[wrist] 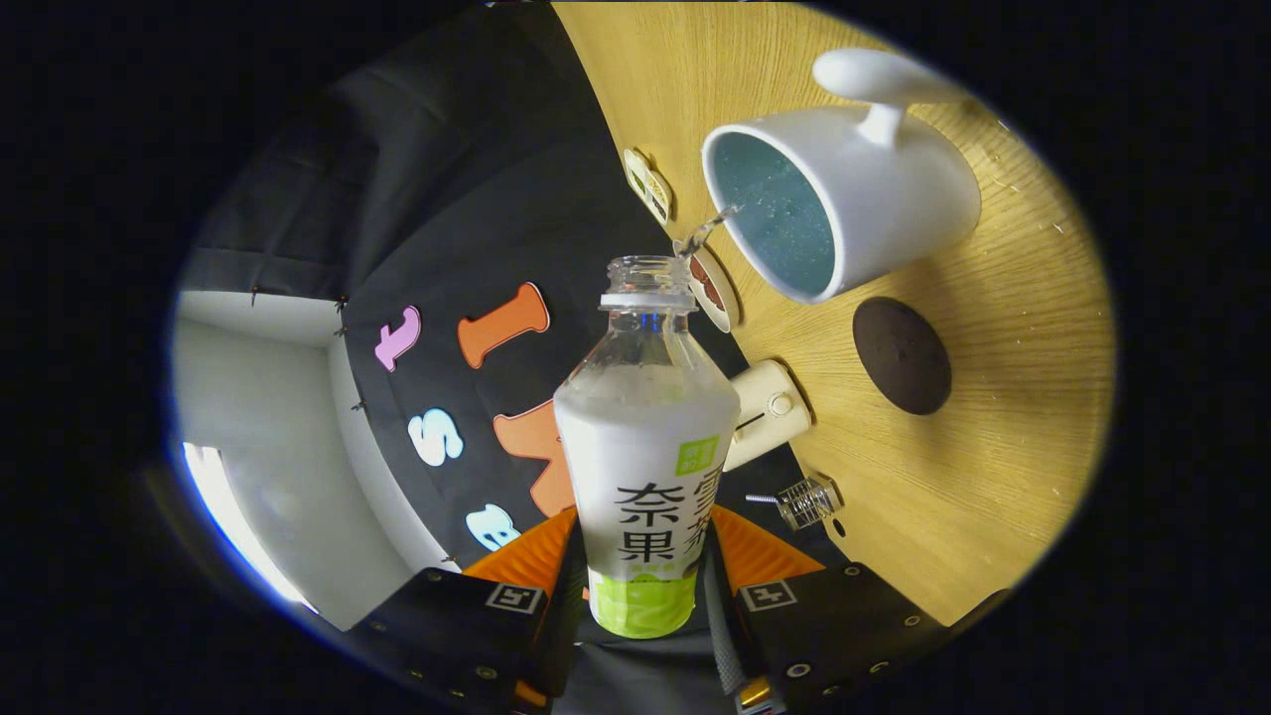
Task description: Take the bottle from table, then pour the juice into the cup, finally place the bottle on the coaster
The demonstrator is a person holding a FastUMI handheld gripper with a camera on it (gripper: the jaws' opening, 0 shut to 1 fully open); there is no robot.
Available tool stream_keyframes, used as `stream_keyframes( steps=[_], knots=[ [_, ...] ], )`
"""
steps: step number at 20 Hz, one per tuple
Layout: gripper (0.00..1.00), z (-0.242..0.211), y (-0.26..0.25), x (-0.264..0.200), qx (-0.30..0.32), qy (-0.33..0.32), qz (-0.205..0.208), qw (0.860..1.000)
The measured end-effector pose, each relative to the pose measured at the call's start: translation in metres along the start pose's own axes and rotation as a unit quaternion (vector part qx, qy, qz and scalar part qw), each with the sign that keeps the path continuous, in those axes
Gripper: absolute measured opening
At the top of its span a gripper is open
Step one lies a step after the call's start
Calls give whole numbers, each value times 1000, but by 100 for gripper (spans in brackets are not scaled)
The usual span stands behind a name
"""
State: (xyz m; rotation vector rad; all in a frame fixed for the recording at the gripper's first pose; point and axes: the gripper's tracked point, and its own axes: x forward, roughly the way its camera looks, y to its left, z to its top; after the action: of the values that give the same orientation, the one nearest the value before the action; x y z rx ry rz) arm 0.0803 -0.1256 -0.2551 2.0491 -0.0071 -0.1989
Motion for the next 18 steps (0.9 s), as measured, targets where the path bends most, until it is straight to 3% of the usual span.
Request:
stream_keyframes(
  steps=[18],
  knots=[
    [57, -3, 12, 2, 83, -12, 17, 996]
  ],
)
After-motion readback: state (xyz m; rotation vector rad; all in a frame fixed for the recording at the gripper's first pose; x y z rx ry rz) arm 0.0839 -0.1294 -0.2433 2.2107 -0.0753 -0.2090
